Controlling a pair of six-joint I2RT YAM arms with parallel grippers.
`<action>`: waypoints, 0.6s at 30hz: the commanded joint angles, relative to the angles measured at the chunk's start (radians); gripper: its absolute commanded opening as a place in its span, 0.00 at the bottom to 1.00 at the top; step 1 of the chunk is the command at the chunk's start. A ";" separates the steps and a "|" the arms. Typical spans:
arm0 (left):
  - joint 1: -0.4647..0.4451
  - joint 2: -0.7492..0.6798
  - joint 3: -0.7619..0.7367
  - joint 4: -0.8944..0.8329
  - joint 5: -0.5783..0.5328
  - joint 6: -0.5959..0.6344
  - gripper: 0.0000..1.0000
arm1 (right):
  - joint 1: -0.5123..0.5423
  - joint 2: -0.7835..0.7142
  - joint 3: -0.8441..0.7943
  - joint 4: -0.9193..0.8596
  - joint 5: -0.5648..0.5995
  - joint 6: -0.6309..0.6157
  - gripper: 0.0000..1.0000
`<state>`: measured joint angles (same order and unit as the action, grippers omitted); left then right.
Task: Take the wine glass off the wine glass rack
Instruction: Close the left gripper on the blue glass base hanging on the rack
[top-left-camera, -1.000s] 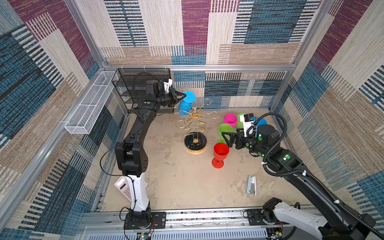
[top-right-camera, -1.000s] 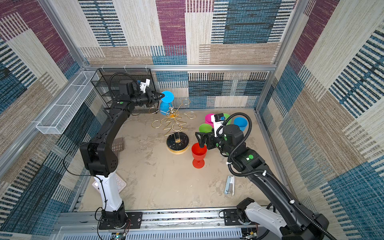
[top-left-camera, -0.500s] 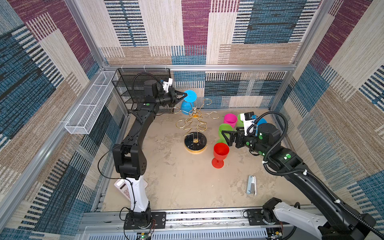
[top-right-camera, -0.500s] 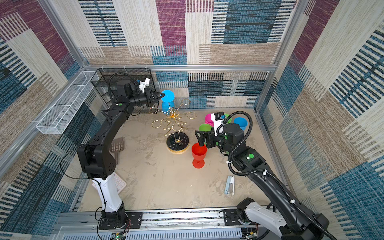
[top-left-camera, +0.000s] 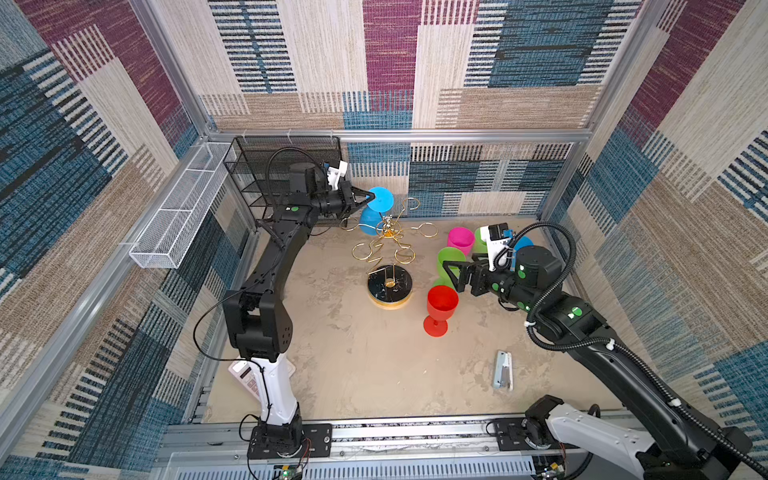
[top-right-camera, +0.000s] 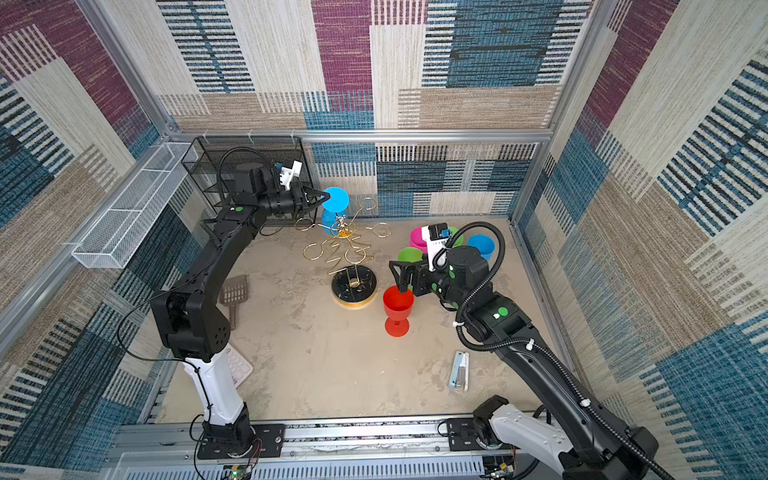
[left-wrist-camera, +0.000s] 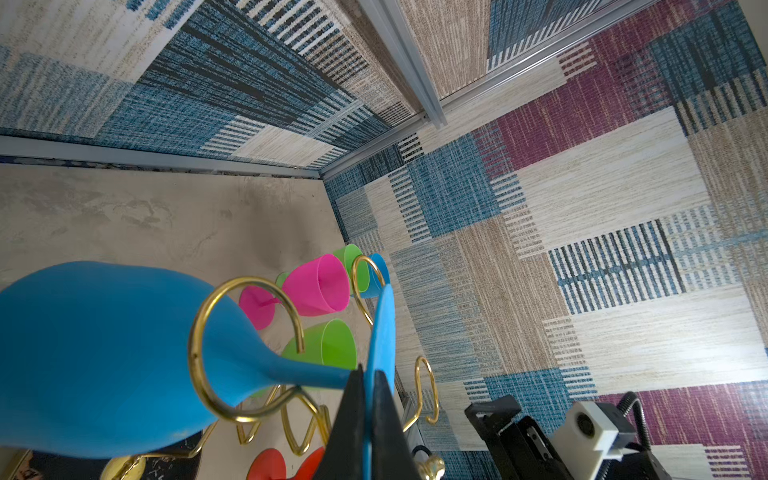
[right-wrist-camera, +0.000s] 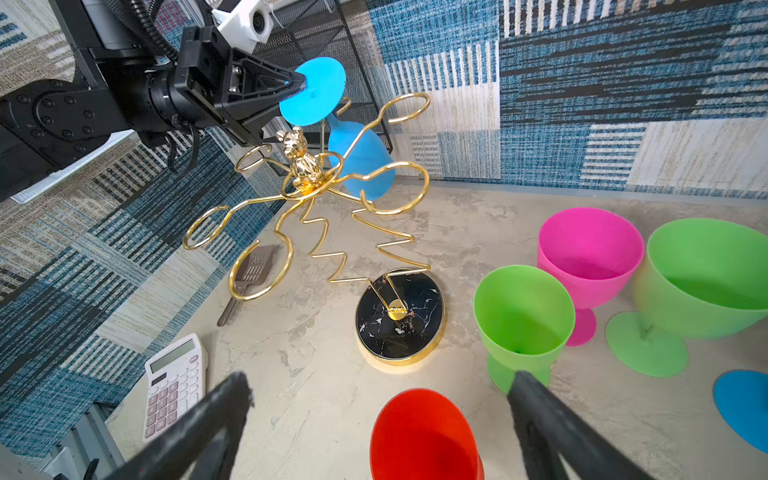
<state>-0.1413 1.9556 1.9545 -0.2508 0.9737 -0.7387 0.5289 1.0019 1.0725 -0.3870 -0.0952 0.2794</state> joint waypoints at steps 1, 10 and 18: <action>-0.007 -0.003 0.014 -0.038 0.014 0.062 0.00 | 0.000 -0.006 0.007 0.016 0.001 0.002 0.99; -0.019 0.011 0.040 -0.078 -0.002 0.098 0.00 | 0.000 -0.014 0.005 0.013 0.008 -0.001 0.99; -0.038 0.063 0.109 -0.048 -0.009 0.077 0.00 | 0.000 -0.027 0.000 0.010 0.023 -0.002 0.99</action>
<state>-0.1734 2.0052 2.0407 -0.3264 0.9707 -0.6785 0.5289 0.9821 1.0721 -0.3870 -0.0856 0.2787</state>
